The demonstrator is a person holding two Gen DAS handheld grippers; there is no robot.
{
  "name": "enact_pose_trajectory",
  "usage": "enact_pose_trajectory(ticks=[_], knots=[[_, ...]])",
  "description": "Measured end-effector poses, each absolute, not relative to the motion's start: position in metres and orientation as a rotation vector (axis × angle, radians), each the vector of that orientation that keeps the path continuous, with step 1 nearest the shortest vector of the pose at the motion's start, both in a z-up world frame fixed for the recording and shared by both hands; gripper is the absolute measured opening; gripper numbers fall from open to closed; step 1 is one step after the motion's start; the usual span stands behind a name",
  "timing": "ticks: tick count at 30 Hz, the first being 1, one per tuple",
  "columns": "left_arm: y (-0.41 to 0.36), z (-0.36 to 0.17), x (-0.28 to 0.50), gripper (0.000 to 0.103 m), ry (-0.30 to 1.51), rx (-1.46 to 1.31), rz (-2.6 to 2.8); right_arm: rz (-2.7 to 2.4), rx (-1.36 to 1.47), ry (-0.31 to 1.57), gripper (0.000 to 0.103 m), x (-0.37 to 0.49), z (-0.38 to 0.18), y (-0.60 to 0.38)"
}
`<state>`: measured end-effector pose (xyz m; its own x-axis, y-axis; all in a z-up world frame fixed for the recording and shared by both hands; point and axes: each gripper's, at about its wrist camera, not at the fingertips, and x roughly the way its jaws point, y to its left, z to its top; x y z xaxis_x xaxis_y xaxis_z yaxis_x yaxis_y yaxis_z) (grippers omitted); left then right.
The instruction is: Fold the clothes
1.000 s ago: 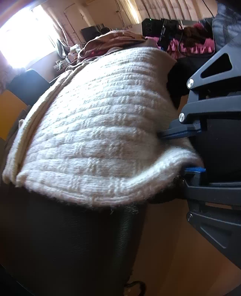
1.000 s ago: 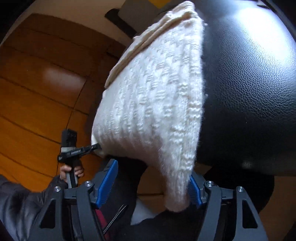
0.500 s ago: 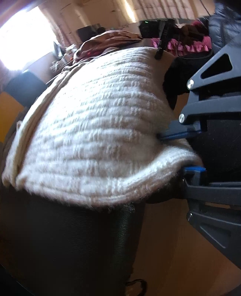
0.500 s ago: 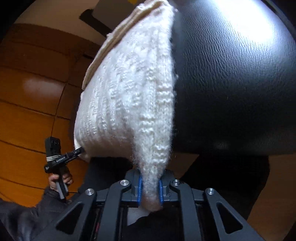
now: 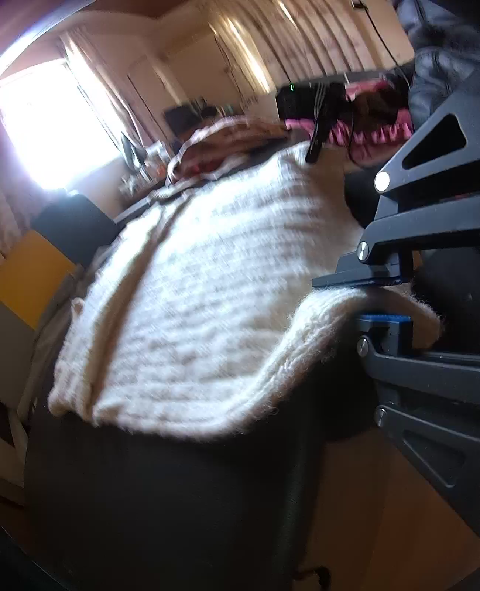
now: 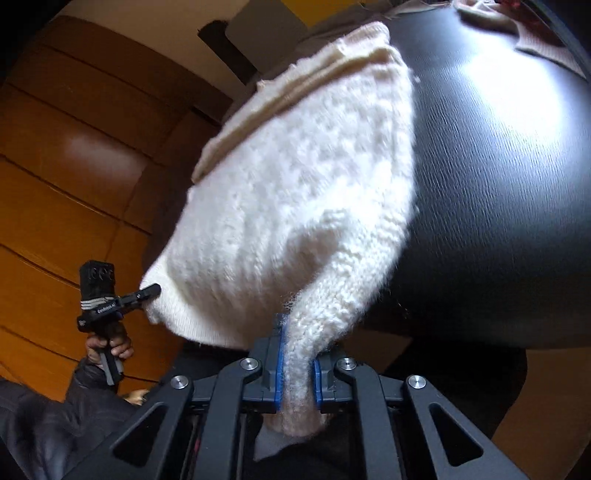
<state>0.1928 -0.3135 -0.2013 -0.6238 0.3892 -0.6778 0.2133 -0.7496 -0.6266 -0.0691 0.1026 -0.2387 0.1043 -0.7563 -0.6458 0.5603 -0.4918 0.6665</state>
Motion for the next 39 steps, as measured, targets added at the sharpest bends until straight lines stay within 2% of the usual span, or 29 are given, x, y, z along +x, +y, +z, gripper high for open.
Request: enact_pose_trajectory(ticks=[10,18,28,34,39], knots=[[-0.326,-0.188,0.165,0.009,-1.07,-1.209,2.534,-1.701,1.264,-0.283,0.012,-0.087,-0.219,0.077],[-0.324,-0.196,0.139,0.009,-1.096,-1.229,2.551,-1.77,1.341,-0.339,0.012,-0.106,-0.234,0.065],[-0.345,-0.167,0.151,0.009,-1.256,-0.921,2.473,-1.373,1.236,-0.434,0.012,-0.084,-0.206,0.044],[-0.372,-0.143,0.126,0.009,-1.248,-0.807,2.53,-1.395,1.16,-0.589,0.012,-0.12,-0.191,0.031],[-0.399,-0.138,0.084,0.009,-1.254,-0.794,2.582,-1.485,1.16,-0.642,0.012,-0.163,-0.189,0.013]])
